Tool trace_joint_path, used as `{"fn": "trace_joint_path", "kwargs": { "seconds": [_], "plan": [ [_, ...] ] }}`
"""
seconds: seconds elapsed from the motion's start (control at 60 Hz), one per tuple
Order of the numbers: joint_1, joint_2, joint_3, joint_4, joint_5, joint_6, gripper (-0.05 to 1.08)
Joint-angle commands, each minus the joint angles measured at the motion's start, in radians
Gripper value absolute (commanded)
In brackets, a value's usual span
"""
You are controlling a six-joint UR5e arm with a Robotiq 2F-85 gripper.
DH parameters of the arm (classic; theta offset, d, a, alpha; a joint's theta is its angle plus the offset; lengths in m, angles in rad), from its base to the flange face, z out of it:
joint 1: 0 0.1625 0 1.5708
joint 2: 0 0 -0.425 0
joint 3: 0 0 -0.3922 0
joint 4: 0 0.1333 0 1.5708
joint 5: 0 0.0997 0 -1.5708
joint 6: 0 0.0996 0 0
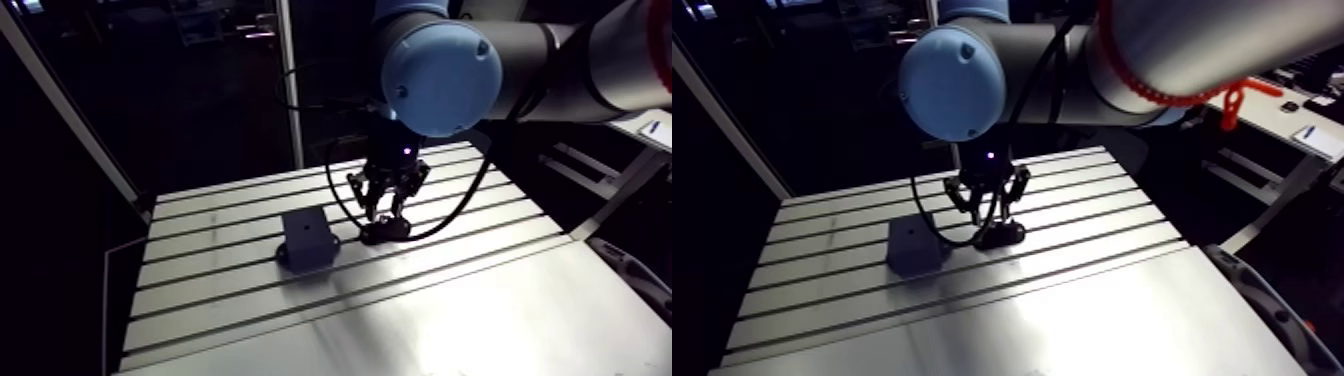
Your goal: Pick up the M10 bolt and insert it into the hole until fully seated.
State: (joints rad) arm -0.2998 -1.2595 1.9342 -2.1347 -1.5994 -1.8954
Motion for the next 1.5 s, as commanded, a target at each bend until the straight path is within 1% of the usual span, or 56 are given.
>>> {"fn": "trace_joint_path", "kwargs": {
  "seconds": [0.017, 0.8, 1.15, 1.5],
  "plan": [
    [0.001, 0.008, 0.001, 0.0, -0.003, 0.0, 0.49],
    [0.001, 0.019, -0.002, -0.001, -0.003, 0.002, 0.49],
    [0.001, 0.019, -0.004, -0.001, -0.004, 0.001, 0.53],
    [0.001, 0.019, -0.002, -0.001, -0.003, 0.002, 0.54]
  ]
}}
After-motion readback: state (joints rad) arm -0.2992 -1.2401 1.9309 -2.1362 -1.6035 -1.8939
